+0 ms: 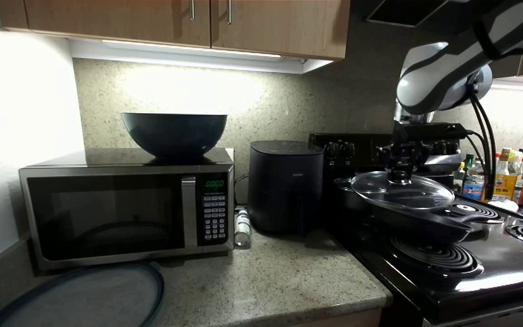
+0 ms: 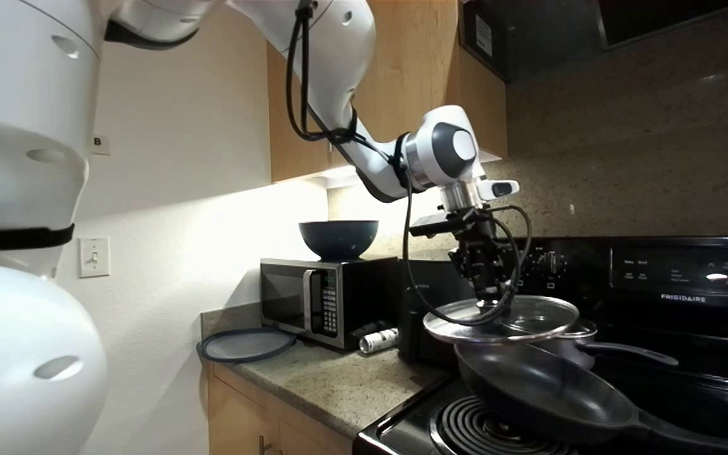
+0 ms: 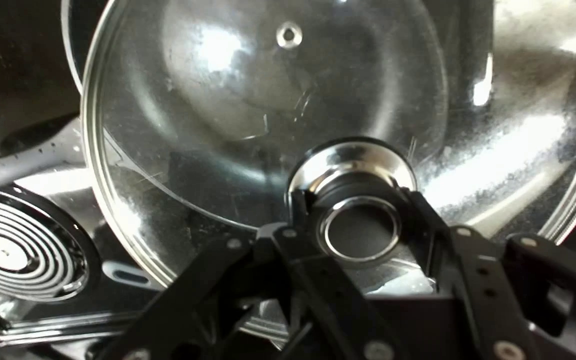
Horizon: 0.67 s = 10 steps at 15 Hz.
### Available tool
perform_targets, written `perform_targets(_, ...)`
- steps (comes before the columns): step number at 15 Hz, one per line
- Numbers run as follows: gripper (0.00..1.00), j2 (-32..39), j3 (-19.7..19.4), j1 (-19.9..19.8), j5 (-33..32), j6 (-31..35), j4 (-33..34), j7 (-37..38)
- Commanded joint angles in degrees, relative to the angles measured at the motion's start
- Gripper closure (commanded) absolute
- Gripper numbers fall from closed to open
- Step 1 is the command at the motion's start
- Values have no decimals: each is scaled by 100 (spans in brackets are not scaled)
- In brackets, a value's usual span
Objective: Uncover the pan
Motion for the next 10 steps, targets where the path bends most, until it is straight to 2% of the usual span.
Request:
perform_targets(1,75,-918,265,175,-348,288,-594,-6)
perform_targets(5,75,-1251,555,220,-161,223,-739,-118)
perform_targets(7,75,-1329,593,218,103,121,-794,-445)
perform_targets(8,50,-1053,644,176,-85,72,-609,-79)
perform_targets(10,50,-1099,657,180,-33,73,-674,-189)
